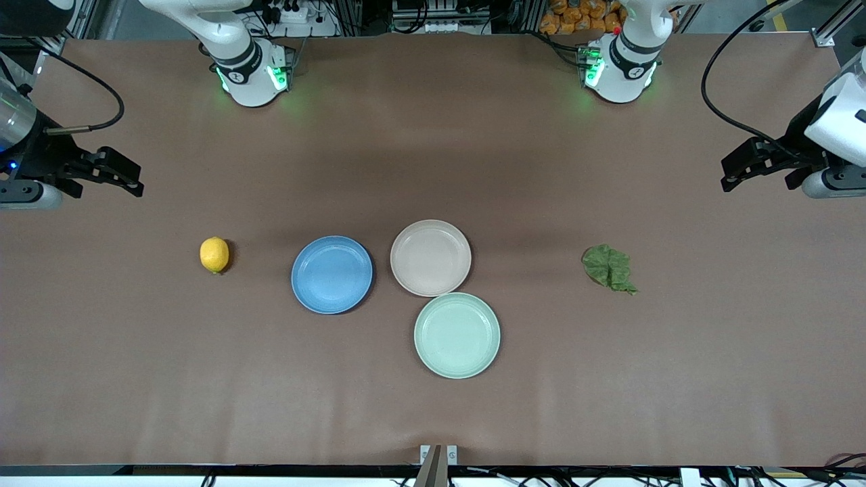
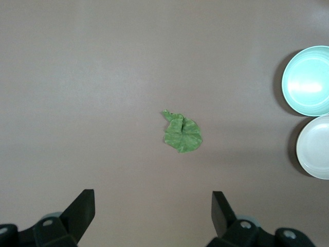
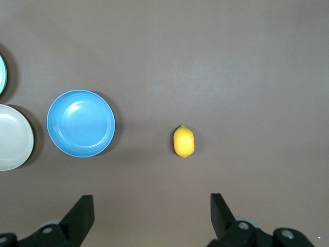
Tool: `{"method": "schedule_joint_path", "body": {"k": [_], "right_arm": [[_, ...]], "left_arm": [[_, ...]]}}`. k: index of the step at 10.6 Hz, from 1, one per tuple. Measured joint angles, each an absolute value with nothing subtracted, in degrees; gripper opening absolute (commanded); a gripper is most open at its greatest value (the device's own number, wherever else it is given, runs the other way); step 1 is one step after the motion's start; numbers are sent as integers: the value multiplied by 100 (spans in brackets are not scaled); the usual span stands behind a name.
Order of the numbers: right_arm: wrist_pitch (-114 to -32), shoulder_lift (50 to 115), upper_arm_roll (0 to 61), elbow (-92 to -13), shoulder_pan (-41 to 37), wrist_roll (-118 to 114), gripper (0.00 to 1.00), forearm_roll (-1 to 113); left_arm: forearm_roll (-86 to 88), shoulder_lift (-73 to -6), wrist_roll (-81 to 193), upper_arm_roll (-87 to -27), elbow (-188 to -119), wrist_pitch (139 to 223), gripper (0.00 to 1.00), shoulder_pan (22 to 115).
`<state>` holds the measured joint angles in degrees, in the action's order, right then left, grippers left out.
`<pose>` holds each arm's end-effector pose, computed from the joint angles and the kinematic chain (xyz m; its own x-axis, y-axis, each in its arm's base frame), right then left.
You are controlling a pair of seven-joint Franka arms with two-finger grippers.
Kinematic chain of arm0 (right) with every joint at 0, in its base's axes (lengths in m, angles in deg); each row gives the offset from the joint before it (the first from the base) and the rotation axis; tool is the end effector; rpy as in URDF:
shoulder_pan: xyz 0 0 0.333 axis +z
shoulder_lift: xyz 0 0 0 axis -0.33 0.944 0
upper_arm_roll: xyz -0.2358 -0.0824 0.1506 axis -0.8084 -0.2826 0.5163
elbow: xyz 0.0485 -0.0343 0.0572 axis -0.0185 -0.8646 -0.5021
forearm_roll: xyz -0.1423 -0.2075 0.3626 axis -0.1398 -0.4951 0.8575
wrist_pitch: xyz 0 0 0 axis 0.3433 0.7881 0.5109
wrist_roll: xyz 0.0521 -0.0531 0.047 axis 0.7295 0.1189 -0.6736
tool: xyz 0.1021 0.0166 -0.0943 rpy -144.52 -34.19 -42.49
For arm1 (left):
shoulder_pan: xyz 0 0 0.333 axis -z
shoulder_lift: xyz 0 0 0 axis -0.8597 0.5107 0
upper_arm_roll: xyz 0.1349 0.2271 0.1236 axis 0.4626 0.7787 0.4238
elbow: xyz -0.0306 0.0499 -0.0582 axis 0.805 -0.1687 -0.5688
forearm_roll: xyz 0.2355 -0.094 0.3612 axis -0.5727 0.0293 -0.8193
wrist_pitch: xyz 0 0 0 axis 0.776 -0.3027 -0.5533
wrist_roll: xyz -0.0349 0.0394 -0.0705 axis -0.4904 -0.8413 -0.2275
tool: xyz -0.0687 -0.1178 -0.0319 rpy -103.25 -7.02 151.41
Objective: Place lemon and lettuce in plates
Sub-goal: 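Reach the right gripper to the lemon while the left gripper reaches the lettuce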
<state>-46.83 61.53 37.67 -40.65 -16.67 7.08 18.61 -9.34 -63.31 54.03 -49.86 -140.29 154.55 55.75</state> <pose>0.6145 0.0451 0.5694 1.0000 0.0087 0.0014 0.0087 -0.9999 0.0091 0.6112 -0.0748 0.5845 0.9985 0.0199 0.0518 0.0205 -0.9997 -0.0121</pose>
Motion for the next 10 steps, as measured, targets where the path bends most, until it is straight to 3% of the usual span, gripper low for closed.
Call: {"method": "schedule_joint_path", "body": {"k": [5,10], "right_arm": [[-4725,6212,3759,-4210,-1684,708,100,1859],[-6496,6749,3744,-5597,-2040,681,100,1845]], "left_arm": [[-934,-6329,5403,-4984,-14102,15455,100,5575],[-929,-6139,5405,-4995,-14460,15468,100,5649]]}}
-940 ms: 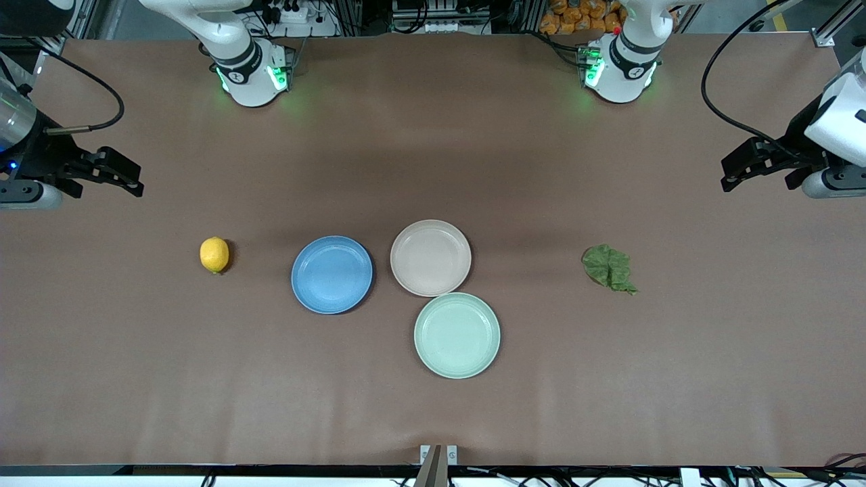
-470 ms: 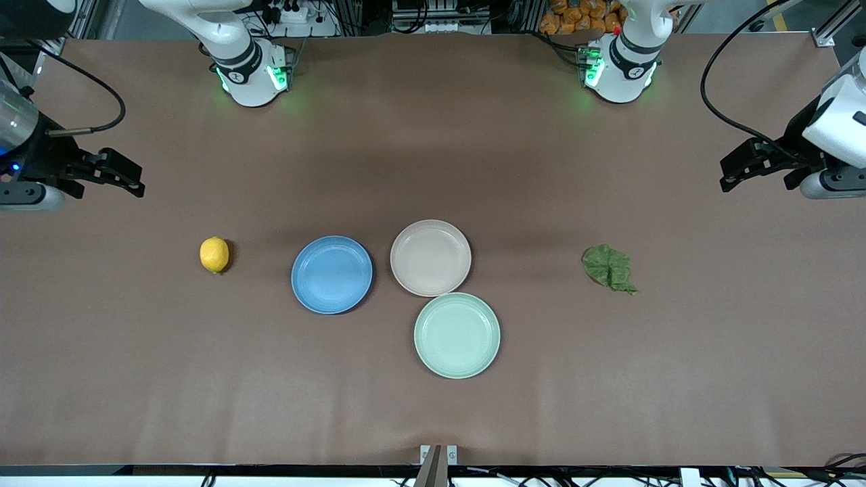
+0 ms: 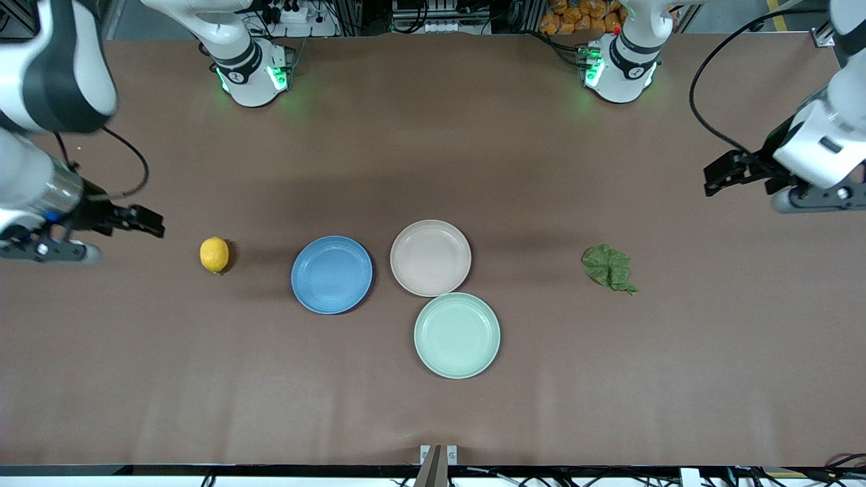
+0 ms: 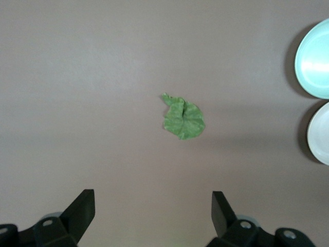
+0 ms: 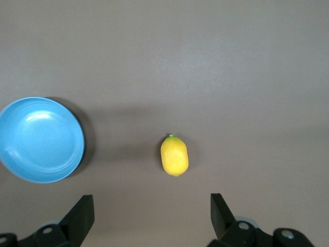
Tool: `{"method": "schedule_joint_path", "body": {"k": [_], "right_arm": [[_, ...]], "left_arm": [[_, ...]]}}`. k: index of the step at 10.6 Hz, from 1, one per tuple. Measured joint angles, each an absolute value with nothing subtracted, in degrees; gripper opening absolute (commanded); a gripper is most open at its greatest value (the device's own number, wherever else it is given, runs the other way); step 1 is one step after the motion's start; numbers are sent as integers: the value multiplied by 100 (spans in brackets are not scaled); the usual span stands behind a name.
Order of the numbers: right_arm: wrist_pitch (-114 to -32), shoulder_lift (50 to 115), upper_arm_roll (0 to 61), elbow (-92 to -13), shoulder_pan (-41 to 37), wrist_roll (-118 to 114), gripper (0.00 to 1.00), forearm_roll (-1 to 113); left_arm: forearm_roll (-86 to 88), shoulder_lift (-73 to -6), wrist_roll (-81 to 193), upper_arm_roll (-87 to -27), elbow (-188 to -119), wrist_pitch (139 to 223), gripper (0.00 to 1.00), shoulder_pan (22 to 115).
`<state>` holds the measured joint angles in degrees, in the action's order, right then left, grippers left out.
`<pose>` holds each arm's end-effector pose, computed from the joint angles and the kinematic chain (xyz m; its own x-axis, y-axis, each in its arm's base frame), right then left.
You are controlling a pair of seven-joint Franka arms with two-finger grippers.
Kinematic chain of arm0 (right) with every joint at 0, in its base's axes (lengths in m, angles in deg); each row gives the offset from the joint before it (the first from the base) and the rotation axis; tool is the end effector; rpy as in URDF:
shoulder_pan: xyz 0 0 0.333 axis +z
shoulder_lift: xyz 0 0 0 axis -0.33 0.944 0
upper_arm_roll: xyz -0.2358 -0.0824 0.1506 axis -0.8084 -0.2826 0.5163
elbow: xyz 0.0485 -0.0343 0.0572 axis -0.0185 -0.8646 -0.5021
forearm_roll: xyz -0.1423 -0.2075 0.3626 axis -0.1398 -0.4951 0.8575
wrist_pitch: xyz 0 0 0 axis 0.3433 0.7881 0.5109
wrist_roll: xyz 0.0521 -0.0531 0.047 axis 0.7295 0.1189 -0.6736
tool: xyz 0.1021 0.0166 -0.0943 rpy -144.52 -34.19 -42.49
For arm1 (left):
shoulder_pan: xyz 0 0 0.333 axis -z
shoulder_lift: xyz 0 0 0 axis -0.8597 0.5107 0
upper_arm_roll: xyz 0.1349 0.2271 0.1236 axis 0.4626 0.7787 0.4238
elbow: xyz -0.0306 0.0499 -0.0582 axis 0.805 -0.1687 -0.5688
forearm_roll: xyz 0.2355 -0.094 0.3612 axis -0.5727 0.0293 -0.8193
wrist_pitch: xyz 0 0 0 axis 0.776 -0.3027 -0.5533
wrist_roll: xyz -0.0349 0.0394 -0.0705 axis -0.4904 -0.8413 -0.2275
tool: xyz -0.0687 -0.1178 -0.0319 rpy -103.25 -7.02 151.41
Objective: Place lemon and lettuce in plates
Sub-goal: 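Reach the right gripper to the lemon while the left gripper reaches the lettuce, then close the right gripper on the lemon while the left gripper grasps the lettuce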
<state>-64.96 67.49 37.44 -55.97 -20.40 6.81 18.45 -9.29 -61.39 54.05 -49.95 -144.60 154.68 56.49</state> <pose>0.6404 0.0027 0.3903 0.9972 -0.0516 -0.0535 -0.0510 -0.9986 0.0119 0.6128 -0.0831 0.5250 0.9985 0.0044 -0.0539 0.0033 -0.9998 -0.0205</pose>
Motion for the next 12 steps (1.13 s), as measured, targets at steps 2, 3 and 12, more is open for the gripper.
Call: {"method": "schedule_joint_path", "body": {"k": [2,3,12], "right_arm": [[-6998,7047,3766,-5903,-2028,673,100,1790],[-7251,7159,3767,-6065,-2027,666,100,1738],[-7988,8007,3766,-6602,-2104,153,100,1446]], "left_arm": [[-928,-5928,5406,-5004,-14554,15574,100,5762],[-928,-5808,5406,-5004,-14628,15670,100,5808],[-1012,-3858,5422,-4995,-15244,17389,100,6121]]}}
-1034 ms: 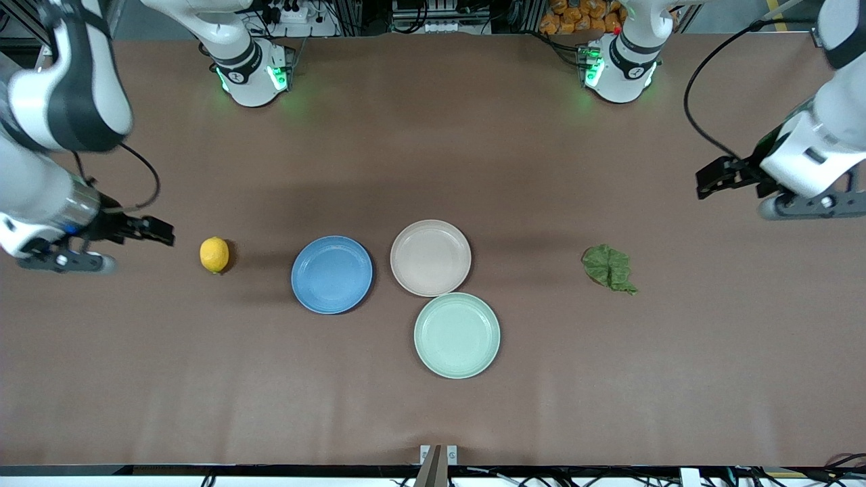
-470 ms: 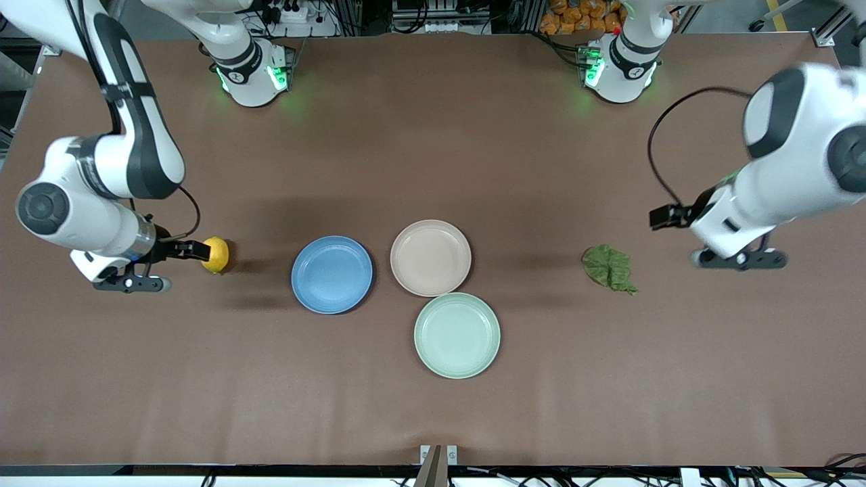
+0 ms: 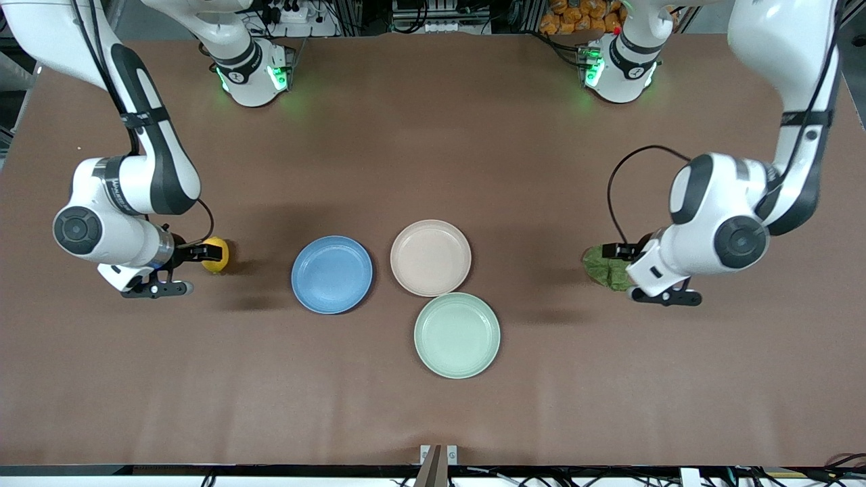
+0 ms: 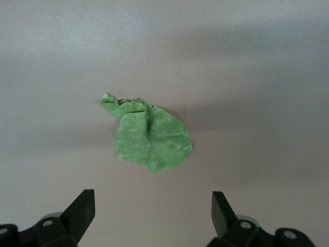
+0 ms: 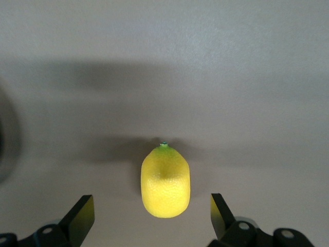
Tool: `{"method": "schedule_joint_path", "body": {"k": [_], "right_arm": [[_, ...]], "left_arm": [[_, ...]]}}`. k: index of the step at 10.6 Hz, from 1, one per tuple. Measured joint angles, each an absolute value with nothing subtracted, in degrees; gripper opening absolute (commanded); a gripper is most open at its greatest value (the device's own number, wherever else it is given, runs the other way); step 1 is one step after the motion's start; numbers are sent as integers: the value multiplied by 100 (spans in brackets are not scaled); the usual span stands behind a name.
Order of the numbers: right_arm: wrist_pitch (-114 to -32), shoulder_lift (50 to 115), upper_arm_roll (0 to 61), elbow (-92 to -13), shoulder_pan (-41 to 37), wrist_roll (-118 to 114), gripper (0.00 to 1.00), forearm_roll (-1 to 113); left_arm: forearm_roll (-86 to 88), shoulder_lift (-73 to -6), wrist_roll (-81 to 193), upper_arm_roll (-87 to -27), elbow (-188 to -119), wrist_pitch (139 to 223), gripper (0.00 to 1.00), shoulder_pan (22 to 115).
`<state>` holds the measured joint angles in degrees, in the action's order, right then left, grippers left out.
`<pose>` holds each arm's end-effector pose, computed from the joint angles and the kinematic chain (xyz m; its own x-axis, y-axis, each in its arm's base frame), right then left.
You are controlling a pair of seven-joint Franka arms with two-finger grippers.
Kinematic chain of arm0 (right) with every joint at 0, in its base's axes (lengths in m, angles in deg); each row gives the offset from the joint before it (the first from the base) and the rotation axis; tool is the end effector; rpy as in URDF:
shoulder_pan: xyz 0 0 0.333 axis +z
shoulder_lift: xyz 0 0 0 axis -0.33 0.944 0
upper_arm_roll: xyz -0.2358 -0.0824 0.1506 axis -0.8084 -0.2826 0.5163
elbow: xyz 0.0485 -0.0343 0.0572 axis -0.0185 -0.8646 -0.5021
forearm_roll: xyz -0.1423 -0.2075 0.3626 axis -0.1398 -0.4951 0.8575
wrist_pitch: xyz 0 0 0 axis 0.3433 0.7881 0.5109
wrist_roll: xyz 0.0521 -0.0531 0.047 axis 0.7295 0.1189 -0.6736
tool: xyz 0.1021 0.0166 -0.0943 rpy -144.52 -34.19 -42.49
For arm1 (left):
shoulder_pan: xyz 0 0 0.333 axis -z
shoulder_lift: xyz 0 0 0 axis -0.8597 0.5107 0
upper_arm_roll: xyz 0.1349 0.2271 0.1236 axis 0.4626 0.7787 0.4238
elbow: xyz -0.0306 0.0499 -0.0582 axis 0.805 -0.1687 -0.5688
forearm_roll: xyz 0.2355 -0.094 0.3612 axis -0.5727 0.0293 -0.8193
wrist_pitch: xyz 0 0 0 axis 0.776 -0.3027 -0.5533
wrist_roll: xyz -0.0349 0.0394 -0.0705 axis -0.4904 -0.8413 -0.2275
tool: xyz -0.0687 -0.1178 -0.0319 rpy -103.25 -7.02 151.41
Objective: Place lemon and lettuce in plates
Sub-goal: 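Close the right gripper on the lemon while the left gripper grasps the lettuce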
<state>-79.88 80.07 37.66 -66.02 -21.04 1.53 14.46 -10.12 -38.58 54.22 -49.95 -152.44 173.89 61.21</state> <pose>0.6155 -0.0056 0.1855 0.9791 0.0736 -0.1897 0.0833 -0.9956 0.0440 0.6415 -0.1401 0.2246 0.9641 -0.0885 -0.2505 -0.0870 -0.9961 0.0170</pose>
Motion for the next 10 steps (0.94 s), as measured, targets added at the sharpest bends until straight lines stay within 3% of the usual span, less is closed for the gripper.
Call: {"method": "schedule_joint_path", "body": {"k": [6,8,10], "right_arm": [[-8901,8069,3751,-7213,-2130,-11,100,1350],[-9105,8070,3745,-7364,-2181,-193,100,1348],[-9214,8070,3741,-7410,-2339,-461,100,1347]], "left_arm": [[-1314,-3163,5434,-4923,-15628,18164,100,6091],[-1359,-3013,5434,-4923,-15630,18279,95,6095],[-1362,-2881,5434,-4922,-15631,18449,79,6091]]}}
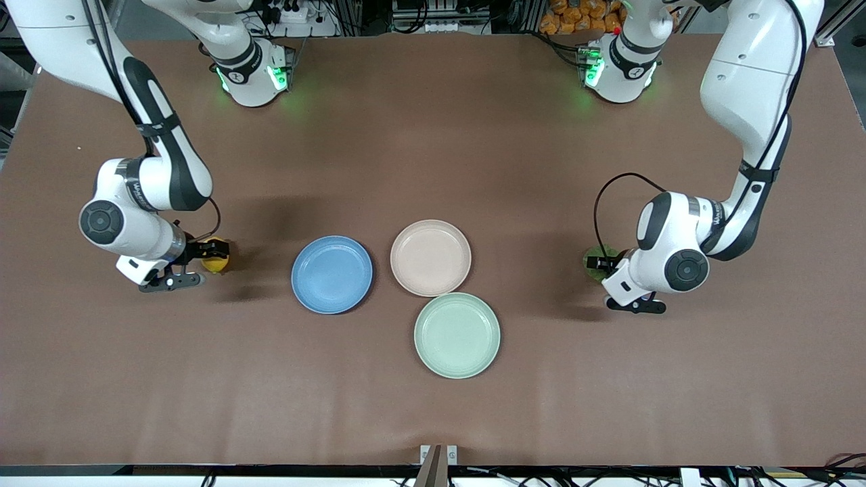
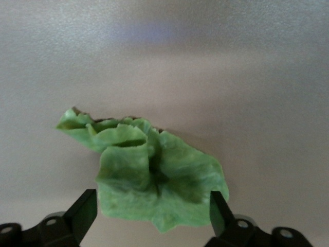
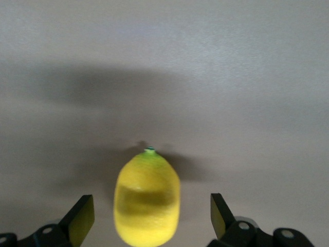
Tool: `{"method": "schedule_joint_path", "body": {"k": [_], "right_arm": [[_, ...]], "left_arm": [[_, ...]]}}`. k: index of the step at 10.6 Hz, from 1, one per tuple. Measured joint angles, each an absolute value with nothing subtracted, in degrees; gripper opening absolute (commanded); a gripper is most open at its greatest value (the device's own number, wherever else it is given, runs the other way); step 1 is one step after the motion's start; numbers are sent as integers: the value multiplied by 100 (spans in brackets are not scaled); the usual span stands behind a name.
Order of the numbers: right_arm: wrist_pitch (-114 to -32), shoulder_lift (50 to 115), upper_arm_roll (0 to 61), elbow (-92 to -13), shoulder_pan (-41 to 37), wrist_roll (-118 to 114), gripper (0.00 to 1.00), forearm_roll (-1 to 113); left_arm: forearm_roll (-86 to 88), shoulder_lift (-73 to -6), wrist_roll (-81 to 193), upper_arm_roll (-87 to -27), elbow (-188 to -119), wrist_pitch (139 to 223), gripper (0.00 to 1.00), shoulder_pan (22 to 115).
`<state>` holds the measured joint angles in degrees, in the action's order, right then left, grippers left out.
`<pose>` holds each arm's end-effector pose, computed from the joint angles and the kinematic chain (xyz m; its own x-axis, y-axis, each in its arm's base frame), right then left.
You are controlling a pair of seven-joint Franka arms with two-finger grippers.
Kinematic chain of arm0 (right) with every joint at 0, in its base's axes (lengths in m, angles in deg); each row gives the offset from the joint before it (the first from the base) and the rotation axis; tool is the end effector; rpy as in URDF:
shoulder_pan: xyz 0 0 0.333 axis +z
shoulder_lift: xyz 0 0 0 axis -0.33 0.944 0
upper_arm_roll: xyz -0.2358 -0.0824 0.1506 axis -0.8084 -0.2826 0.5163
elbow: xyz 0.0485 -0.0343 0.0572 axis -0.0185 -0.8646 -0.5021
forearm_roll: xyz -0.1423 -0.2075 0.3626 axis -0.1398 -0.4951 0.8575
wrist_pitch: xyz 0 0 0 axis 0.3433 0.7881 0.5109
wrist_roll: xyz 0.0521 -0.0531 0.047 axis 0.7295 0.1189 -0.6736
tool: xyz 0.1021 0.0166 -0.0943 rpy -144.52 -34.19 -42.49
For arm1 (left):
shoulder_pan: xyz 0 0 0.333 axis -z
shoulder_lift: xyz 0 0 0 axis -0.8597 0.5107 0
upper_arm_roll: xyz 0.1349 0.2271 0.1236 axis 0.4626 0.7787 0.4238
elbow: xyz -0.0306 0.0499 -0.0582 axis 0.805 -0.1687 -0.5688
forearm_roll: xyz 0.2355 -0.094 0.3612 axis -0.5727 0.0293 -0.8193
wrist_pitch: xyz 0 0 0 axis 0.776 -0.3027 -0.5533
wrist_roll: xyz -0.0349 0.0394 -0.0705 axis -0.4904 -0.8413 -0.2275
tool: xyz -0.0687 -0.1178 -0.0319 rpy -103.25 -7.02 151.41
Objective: Place lemon and lettuce in plates
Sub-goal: 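Close the right gripper on the lemon while the left gripper grasps the lettuce, then carry the lemon onto the blue plate while the left gripper carries lettuce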
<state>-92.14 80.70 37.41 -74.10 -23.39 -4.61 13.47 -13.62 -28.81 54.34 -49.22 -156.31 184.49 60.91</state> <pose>0.5868 -0.0297 0.1337 0.9780 0.1603 -0.1337 0.1662 -0.9855 0.0343 0.6180 -0.1269 0.0952 0.9497 -0.1048 -0.2951 -0.1108 -0.9938 -0.0034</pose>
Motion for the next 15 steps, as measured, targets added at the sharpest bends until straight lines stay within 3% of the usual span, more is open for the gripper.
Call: {"method": "schedule_joint_path", "body": {"k": [2,5,9,10,14,15], "right_arm": [[-9225,8070,3740,-7423,-2433,-582,100,1347],[-9225,8080,3758,-7502,-2432,-588,100,1347],[-9256,8219,3771,-7525,-2417,-588,100,1347],[-9260,8236,3773,-7526,-2417,-588,90,1347],[-9274,8295,3779,-7526,-2417,-588,17,1347],[-9243,8291,3783,-7513,-2416,-587,7,1350]], "left_arm": [[-1362,-2785,5434,-4917,-15630,18549,60,6075],[-1362,-2750,5434,-4918,-15620,18579,0,6070],[-1362,-2793,5434,-4904,-15440,18594,0,5979],[-1362,-2827,5434,-4904,-15405,18594,0,5962],[-1362,-3080,5434,-4927,-15210,18420,0,5959],[-1361,-3146,5434,-4987,-15085,18248,0,5957]]}}
